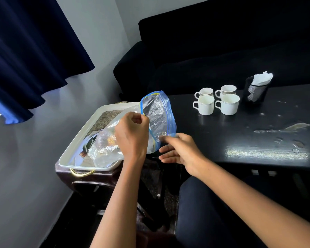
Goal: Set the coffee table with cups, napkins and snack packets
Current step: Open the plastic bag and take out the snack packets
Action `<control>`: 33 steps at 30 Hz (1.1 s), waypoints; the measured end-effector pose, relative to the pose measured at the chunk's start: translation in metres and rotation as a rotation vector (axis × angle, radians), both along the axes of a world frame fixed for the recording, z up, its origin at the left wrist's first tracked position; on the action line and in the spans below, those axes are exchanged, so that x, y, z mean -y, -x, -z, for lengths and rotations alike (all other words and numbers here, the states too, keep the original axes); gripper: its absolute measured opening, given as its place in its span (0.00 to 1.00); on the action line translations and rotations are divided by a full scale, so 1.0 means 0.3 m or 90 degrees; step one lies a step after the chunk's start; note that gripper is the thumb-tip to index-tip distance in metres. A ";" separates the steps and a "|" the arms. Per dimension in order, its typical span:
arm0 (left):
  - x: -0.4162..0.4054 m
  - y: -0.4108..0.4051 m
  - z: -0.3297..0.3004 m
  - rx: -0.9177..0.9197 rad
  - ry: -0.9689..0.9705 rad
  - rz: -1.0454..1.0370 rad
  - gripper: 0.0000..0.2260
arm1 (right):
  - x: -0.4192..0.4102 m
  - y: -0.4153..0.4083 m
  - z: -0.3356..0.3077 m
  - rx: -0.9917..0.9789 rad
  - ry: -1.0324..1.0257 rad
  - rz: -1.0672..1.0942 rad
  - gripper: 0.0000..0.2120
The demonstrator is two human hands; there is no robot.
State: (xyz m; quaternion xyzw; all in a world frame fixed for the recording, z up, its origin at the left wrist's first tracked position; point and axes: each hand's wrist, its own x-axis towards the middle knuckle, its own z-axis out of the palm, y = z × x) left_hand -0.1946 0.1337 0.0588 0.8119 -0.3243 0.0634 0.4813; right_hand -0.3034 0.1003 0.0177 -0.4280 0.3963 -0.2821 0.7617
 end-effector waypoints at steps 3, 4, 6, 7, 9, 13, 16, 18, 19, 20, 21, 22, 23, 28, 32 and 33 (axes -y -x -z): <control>-0.011 0.021 -0.008 0.003 -0.039 -0.009 0.06 | -0.027 -0.017 -0.018 0.032 -0.008 -0.003 0.06; -0.016 0.032 -0.006 0.023 -0.080 -0.006 0.08 | -0.029 -0.022 -0.020 0.042 -0.004 0.007 0.07; -0.023 0.051 0.007 0.091 -0.206 0.010 0.18 | -0.028 -0.031 -0.020 0.056 0.017 0.017 0.10; -0.025 0.062 0.015 0.112 -0.266 0.027 0.23 | -0.026 -0.032 -0.016 0.057 0.030 0.019 0.10; -0.027 0.071 0.025 0.103 -0.352 0.062 0.28 | -0.026 -0.028 -0.012 0.054 0.048 0.022 0.11; -0.027 0.047 0.028 0.047 -0.399 0.048 0.28 | -0.032 -0.004 0.013 0.032 0.032 0.034 0.12; -0.036 0.041 0.023 0.059 -0.306 -0.017 0.25 | -0.035 0.009 0.040 0.014 0.006 0.037 0.12; -0.042 0.047 0.021 0.051 -0.205 -0.056 0.21 | -0.044 0.007 0.047 0.014 0.002 0.027 0.12; -0.044 0.051 0.021 0.041 -0.158 -0.072 0.20 | -0.050 0.003 0.046 0.013 0.006 0.019 0.12; -0.046 0.052 0.019 0.030 -0.115 -0.085 0.19 | -0.057 -0.003 0.042 0.012 0.013 0.011 0.12; -0.046 0.050 0.017 0.016 -0.072 -0.097 0.19 | -0.063 -0.008 0.037 0.011 0.021 0.001 0.12; -0.048 0.045 0.013 -0.001 -0.029 -0.107 0.19 | -0.069 -0.013 0.032 0.008 0.032 -0.008 0.14; -0.049 0.038 0.010 -0.026 0.015 -0.117 0.19 | -0.075 -0.015 0.029 -0.002 0.048 -0.013 0.16; -0.053 0.003 -0.003 -0.146 0.213 -0.151 0.19 | -0.077 -0.008 0.000 -0.218 0.366 0.115 0.30; -0.046 0.003 -0.013 -0.184 0.304 -0.136 0.19 | -0.046 -0.029 -0.088 -0.206 0.622 0.206 0.15; -0.043 0.005 -0.016 -0.195 0.320 -0.140 0.19 | -0.032 -0.046 -0.112 -0.193 0.650 0.187 0.10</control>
